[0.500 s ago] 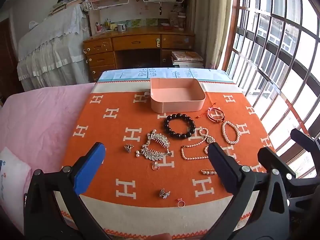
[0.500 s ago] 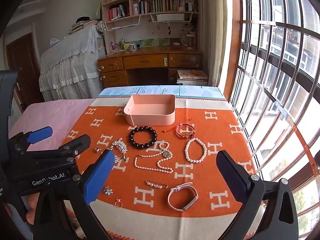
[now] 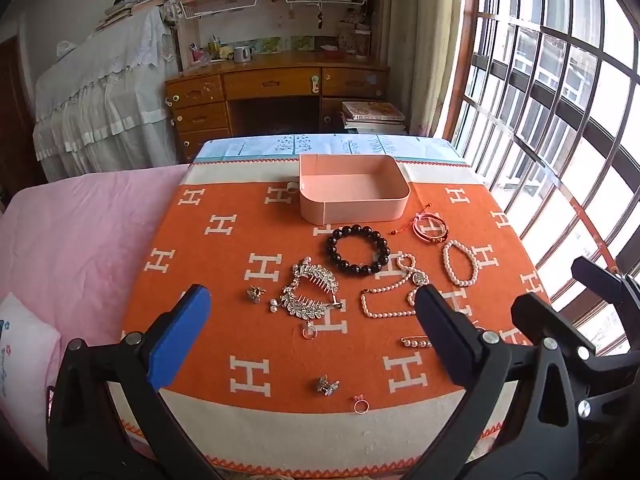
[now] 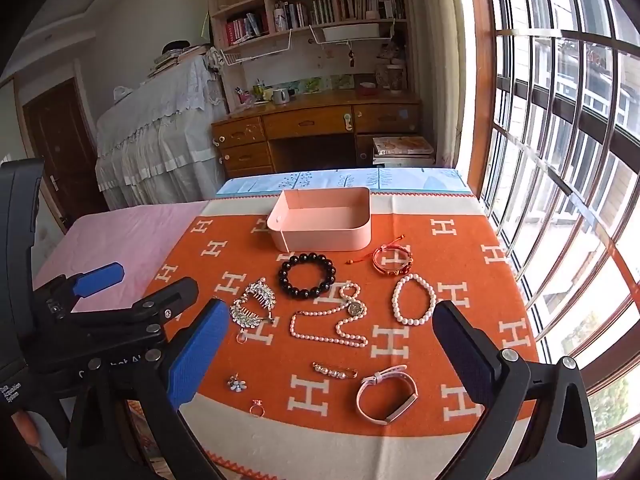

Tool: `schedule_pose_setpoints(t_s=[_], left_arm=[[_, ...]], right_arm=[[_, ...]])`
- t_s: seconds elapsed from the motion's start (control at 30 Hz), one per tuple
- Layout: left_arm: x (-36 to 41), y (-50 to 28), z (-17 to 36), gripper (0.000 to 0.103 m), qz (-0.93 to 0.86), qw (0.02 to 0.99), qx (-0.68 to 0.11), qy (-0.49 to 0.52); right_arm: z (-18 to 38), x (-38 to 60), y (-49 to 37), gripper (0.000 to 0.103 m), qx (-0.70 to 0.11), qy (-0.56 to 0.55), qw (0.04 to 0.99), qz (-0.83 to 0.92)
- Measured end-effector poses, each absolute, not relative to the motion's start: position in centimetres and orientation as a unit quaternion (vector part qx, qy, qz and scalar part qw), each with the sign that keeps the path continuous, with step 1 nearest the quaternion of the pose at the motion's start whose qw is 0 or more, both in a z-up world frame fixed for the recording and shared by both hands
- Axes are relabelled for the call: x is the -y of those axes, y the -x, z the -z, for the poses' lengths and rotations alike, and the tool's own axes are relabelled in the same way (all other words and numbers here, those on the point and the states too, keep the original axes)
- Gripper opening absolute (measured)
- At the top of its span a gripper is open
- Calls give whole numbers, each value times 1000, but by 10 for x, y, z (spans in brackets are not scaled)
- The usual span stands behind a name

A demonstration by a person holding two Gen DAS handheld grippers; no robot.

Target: Organize jewelry

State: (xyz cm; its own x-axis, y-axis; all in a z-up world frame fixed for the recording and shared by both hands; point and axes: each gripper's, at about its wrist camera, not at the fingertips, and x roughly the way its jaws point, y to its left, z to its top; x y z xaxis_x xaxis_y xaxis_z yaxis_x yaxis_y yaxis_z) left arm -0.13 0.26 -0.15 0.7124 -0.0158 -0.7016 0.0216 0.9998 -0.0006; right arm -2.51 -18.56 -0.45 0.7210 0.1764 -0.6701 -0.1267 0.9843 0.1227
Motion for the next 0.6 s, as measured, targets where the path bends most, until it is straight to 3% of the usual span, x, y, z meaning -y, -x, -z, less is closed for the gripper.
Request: schedule_pose_setpoints(t_s=[0.6], left_arm=[[-7,8,0,101,15,927,-374,-6]], right_arm=[[4,183,35,103,-363,-41,926,-93]])
